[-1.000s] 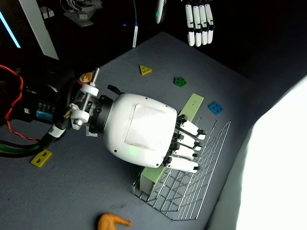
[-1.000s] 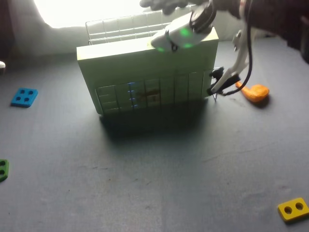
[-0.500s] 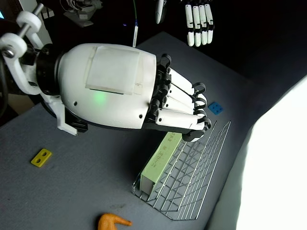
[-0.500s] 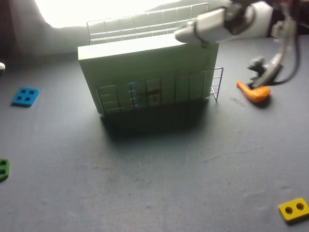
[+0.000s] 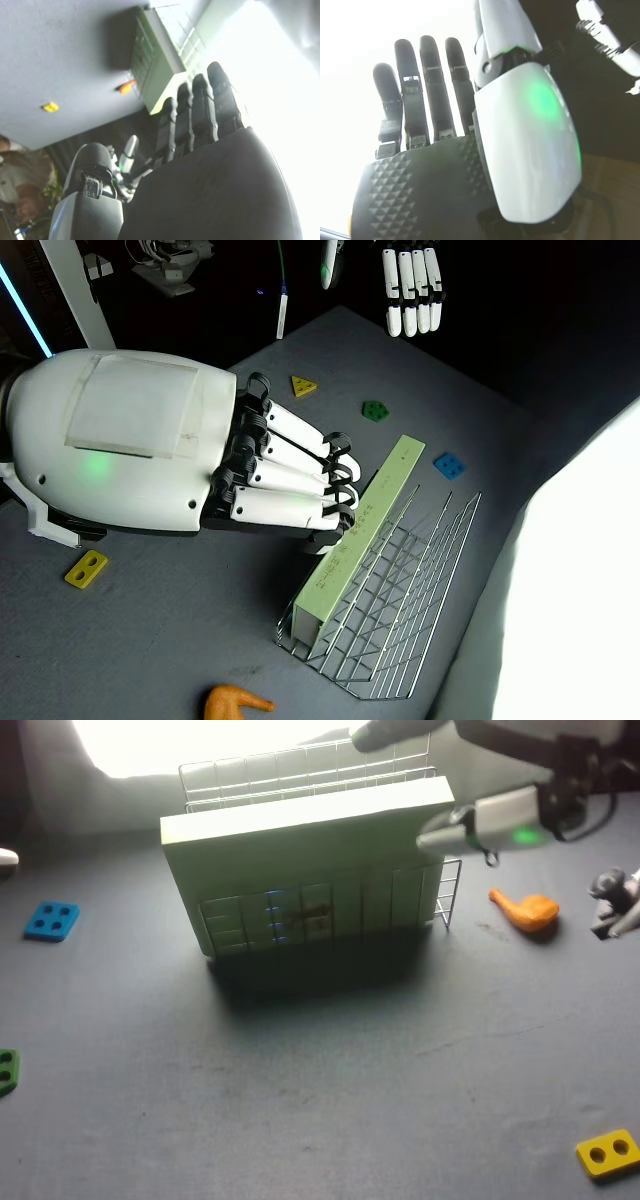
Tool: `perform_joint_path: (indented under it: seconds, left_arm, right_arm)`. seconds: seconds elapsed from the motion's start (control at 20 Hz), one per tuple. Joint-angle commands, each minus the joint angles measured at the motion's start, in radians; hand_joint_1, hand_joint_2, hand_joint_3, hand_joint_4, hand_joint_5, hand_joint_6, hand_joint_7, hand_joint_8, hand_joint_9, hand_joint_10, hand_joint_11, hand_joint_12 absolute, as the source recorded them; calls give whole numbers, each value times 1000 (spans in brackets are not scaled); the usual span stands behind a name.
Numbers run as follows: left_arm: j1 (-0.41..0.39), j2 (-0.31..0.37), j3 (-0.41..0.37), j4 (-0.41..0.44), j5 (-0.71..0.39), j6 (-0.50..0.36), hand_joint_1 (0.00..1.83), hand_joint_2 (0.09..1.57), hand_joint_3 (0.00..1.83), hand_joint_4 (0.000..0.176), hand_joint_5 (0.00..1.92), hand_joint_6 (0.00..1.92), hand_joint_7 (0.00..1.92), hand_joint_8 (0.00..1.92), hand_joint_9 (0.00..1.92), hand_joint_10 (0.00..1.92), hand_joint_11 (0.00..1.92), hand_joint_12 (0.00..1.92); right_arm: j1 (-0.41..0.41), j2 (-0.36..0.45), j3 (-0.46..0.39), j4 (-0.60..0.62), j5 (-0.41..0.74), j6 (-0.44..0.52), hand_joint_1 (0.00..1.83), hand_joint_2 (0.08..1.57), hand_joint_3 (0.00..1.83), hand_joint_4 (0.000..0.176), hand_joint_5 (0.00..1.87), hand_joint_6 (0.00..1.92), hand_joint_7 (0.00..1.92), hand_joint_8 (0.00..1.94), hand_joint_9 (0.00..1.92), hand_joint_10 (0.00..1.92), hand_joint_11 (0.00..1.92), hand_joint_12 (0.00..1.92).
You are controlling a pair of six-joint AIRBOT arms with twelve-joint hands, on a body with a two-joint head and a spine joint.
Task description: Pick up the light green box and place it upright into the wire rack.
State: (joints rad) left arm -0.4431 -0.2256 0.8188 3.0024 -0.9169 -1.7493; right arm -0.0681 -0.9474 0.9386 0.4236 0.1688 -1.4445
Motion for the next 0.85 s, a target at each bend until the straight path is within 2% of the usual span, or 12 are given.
perform_joint_path:
  seconds: [0.0, 0.05, 0.1, 0.15, 0.2, 0.25, 0.3, 0.4, 0.5, 0.55, 0.6, 0.8]
  left_arm:
    - [-9, 3, 3, 10, 91, 1, 106, 1290, 0, 29, 117, 4, 145, 2, 84, 5, 0, 298]
    - [-9, 3, 5, 10, 91, 1, 172, 1266, 0, 21, 377, 25, 480, 17, 350, 46, 0, 910]
    - [-9, 3, 7, 10, 91, 1, 202, 1256, 0, 9, 548, 50, 663, 48, 527, 98, 31, 1211]
    - [-9, 3, 7, 10, 91, 1, 209, 1253, 0, 7, 591, 41, 707, 43, 567, 104, 26, 1303]
    - [-9, 3, 7, 10, 91, 1, 224, 1255, 0, 0, 707, 37, 765, 104, 580, 397, 73, 1429]
    - [-9, 3, 7, 10, 91, 1, 232, 1262, 1, 0, 837, 112, 725, 519, 510, 883, 98, 1582]
    - [-6, 3, 6, 10, 91, 1, 228, 1264, 1, 0, 856, 148, 641, 800, 440, 1104, 96, 1633]
    - [-4, 3, 6, 10, 91, 1, 214, 1271, 1, 0, 898, 1281, 861, 1689, 709, 1852, 434, 1909]
    - [-4, 3, 6, 10, 91, 2, 176, 1281, 3, 0, 948, 1741, 1011, 1901, 883, 1918, 636, 1921]
    - [-4, 3, 6, 10, 91, 2, 169, 1283, 3, 0, 960, 1787, 1033, 1917, 908, 1920, 669, 1921]
    - [-4, 3, 5, 10, 91, 2, 168, 1284, 3, 0, 962, 1797, 1038, 1920, 913, 1921, 675, 1921]
    - [-4, 3, 7, 10, 91, 2, 130, 1288, 2, 0, 1118, 1921, 1218, 1921, 1176, 1921, 980, 1921]
  right_arm:
    - [-5, 18, -5, -108, 136, 71, 1000, 1059, 0, 0, 511, 15, 566, 7, 310, 802, 0, 1588]
    - [-22, 32, -10, -257, 173, 176, 449, 1173, 8, 0, 737, 204, 735, 413, 438, 1098, 95, 1677]
    - [-36, 47, -11, -399, 226, 309, 280, 1216, 8, 0, 820, 447, 752, 788, 486, 1297, 142, 1789]
    - [-37, 60, -12, -464, 245, 375, 242, 1229, 4, 0, 795, 597, 714, 963, 487, 1362, 149, 1822]
    - [-37, 70, -12, -517, 246, 428, 199, 1251, 5, 0, 774, 865, 742, 1132, 525, 1453, 222, 1901]
    - [-37, 76, -13, -534, 245, 430, 103, 1275, 6, 0, 763, 1100, 791, 1222, 586, 1510, 341, 1917]
    - [-38, 81, -13, -535, 244, 434, 77, 1283, 4, 0, 746, 1186, 799, 1249, 598, 1526, 370, 1920]
    - [-43, 83, -13, -545, 237, 434, 52, 1303, 5, 0, 1083, 1805, 1238, 1753, 1197, 1901, 1184, 1921]
    - [-45, 84, -13, -550, 237, 434, 119, 1293, 0, 0, 1194, 1914, 1317, 1904, 1326, 1920, 1368, 1921]
    - [-45, 84, -14, -550, 237, 434, 128, 1292, 0, 102, 1220, 1920, 1325, 1922, 1339, 1921, 1385, 1921]
    - [-46, 84, -16, -553, 237, 434, 129, 1292, 0, 161, 1228, 1921, 1326, 1924, 1343, 1921, 1390, 1921]
    - [-47, 83, -26, -557, 238, 446, 186, 1283, 0, 176, 1333, 1921, 1417, 1941, 1429, 1921, 1484, 1921]
